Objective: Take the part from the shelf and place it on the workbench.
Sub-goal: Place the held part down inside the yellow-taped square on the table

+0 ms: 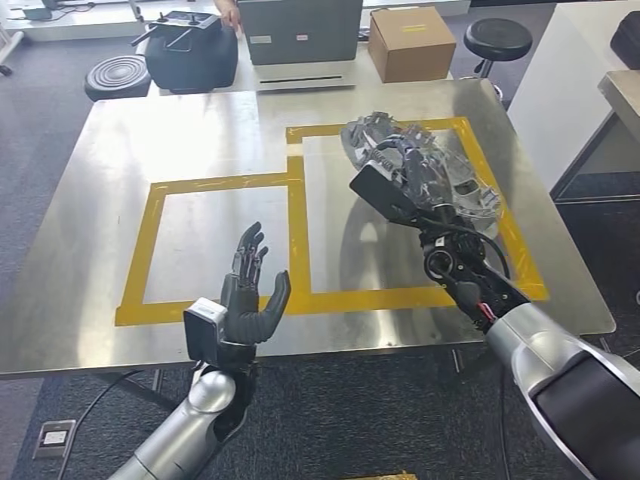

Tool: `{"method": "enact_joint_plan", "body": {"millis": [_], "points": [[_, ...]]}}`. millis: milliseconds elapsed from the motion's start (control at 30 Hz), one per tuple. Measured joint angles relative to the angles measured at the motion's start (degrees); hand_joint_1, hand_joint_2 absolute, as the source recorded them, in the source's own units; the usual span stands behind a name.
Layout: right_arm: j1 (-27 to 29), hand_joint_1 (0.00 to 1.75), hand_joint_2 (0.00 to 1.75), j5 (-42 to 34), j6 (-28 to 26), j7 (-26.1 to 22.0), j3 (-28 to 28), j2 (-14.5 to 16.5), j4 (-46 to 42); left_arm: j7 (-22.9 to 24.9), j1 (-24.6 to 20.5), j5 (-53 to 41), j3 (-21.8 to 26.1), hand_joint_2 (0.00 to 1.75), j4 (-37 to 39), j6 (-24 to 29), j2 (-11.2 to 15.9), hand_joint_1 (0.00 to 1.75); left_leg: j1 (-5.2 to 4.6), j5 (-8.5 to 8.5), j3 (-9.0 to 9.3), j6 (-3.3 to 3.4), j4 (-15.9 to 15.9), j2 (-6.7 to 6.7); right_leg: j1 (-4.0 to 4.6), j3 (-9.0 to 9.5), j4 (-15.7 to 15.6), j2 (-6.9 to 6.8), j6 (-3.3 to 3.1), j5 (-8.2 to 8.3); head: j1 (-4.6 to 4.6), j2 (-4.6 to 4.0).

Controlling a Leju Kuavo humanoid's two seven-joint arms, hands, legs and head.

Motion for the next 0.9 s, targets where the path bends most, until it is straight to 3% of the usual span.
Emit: {"method": "enact_joint_plan", "body": {"millis": [367,500,733,867,900], "points": [[1.7,1.75,1.75,-3.0,0.2,-0.1,2.7,1.8,1.4,0.0,0.0,1.3,0.0,1.75,0.0,0.2,0.0,0.00,-0.08,-0.02,0.01,0.01,0.1,0.02,-0.09,0.01,0.0,0.03,0.01,0.00,0.07,0.00],[1.7,0.00,0.00,-3.0,0.2,-0.1,3.1,2.0,1.7,0.0,0.0,1.4,0.0,1.75,0.0,0.1,0.0,0.00,-0.08,-0.02,0.01,0.01,0.1,0.01,-0.08,0.01,0.0,0.02,0.01,0.00,0.05,0.00],[1.7,0.00,0.00,-4.0,0.0,-0.1,3.6,2.1,2.2,0.0,0.0,2.7,0.1,1.75,0.0,-0.6,0.1,0.00,-0.08,-0.02,0.03,0.01,0.1,0.02,-0.08,0.01,0.0,0.02,0.00,0.00,0.07,0.00],[1.7,0.00,0.00,-5.4,0.0,0.0,3.9,2.1,2.5,0.0,0.0,3.7,0.2,0.00,0.2,-0.9,0.1,0.00,-0.08,-0.02,0.03,0.01,0.1,0.02,-0.08,0.01,0.0,0.03,0.01,0.00,0.07,0.00],[1.7,0.00,0.00,-6.0,0.2,0.0,3.9,2.1,2.5,0.0,0.0,4.0,0.2,0.00,0.3,-1.0,0.1,0.00,-0.08,-0.02,0.04,0.01,0.1,0.02,-0.08,0.01,0.0,0.03,0.01,0.00,0.07,0.00]]}}
